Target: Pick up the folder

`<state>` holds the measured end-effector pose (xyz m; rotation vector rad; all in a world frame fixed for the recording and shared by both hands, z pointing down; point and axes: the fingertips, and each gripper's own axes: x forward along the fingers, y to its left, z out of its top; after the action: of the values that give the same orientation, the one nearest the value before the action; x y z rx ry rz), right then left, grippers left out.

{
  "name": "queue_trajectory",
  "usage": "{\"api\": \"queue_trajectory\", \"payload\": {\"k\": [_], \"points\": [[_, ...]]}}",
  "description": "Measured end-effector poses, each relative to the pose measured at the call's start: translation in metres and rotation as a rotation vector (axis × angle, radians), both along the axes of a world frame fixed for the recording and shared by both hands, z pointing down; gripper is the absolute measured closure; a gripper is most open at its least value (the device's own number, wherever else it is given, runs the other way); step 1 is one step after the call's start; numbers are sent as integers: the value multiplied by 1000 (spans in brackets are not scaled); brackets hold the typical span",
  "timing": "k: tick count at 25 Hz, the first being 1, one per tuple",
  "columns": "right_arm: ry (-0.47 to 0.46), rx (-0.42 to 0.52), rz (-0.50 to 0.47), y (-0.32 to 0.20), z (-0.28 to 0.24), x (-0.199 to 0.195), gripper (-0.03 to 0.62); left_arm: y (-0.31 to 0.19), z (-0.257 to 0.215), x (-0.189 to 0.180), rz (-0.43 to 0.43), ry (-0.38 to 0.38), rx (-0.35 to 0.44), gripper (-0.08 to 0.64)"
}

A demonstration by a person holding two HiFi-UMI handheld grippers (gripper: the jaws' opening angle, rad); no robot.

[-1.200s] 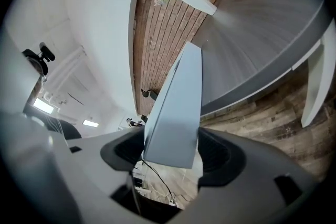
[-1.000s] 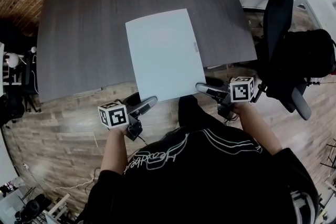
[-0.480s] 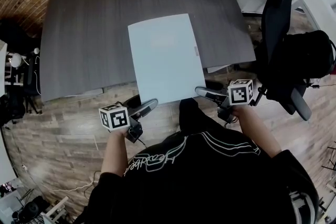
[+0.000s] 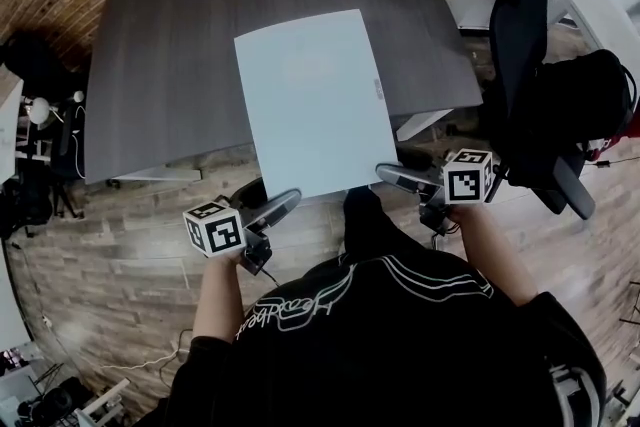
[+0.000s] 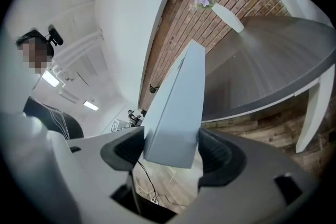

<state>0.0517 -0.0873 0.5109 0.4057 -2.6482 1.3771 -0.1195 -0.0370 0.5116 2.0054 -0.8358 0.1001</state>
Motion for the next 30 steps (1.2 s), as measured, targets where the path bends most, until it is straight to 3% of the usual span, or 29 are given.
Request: {"api": "queue_trajectory", "payload": {"k": [19,30], "points": [[-54,296,44,85,-122,11,314,76,-125,12,48,-116,310,187],[-86,353,83,107,-154,17,314,97,-156,18,50,-110,374,187]]}}
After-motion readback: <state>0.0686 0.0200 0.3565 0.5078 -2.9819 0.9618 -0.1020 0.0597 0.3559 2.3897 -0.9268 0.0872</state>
